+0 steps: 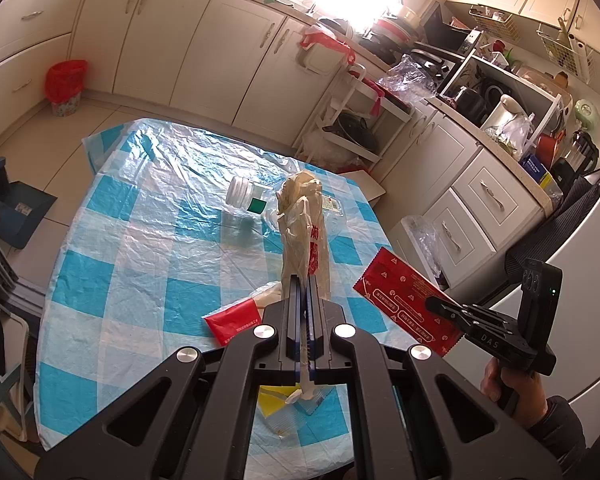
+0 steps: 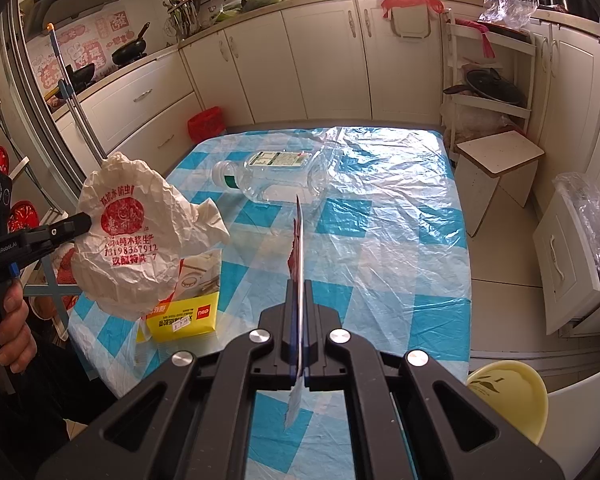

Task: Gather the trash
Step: 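Carry both items over the yellow bucket and open both grippers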

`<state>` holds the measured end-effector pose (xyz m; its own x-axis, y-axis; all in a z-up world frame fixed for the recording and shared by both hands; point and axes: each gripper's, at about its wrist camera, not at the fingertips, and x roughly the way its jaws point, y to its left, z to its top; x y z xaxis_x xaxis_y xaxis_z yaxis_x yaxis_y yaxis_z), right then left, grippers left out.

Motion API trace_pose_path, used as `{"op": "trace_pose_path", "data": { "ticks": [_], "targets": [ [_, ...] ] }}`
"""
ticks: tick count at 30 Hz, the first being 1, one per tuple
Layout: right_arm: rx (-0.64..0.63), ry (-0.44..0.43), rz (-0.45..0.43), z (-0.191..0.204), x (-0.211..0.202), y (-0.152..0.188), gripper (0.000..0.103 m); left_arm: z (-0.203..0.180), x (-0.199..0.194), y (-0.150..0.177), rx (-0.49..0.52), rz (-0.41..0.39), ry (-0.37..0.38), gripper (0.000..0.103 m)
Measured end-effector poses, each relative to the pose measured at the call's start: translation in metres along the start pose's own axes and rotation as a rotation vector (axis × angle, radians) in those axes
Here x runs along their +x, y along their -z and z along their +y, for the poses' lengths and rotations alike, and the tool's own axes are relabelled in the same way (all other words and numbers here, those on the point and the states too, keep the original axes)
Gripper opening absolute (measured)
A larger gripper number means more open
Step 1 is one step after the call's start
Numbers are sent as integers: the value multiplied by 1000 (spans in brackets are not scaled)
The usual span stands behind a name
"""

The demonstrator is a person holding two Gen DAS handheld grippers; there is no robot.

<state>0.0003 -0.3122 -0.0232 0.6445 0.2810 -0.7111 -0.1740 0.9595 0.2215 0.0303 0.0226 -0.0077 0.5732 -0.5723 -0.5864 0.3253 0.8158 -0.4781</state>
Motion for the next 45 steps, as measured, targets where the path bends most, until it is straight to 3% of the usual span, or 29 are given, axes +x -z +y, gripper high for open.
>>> {"op": "trace_pose_path", "data": {
  "ticks": [21, 29, 33, 37, 43, 44, 45],
  "targets": [
    [10, -4, -31, -7, -14, 2, 3, -13, 1, -1, 27, -10, 37, 2],
    [81, 50, -80, -48, -48, 13, 3, -67, 22, 3, 115, 28, 102, 2],
    [141, 128, -92, -86, -71, 31, 3, -110, 41, 14, 163, 66, 160, 2],
    [220, 249, -21, -139, -77, 67, 3, -158, 70, 35, 195, 120, 223, 2],
    [392, 330, 232, -211, -24, 115, 3, -224, 122, 70, 228, 211, 261, 2],
    [427, 336, 269, -218, -17, 120, 4, -234, 130, 75, 236, 226, 257, 2],
    [468, 345, 276, -226, -17, 122, 12, -243, 137, 80, 245, 238, 252, 2]
  ]
}}
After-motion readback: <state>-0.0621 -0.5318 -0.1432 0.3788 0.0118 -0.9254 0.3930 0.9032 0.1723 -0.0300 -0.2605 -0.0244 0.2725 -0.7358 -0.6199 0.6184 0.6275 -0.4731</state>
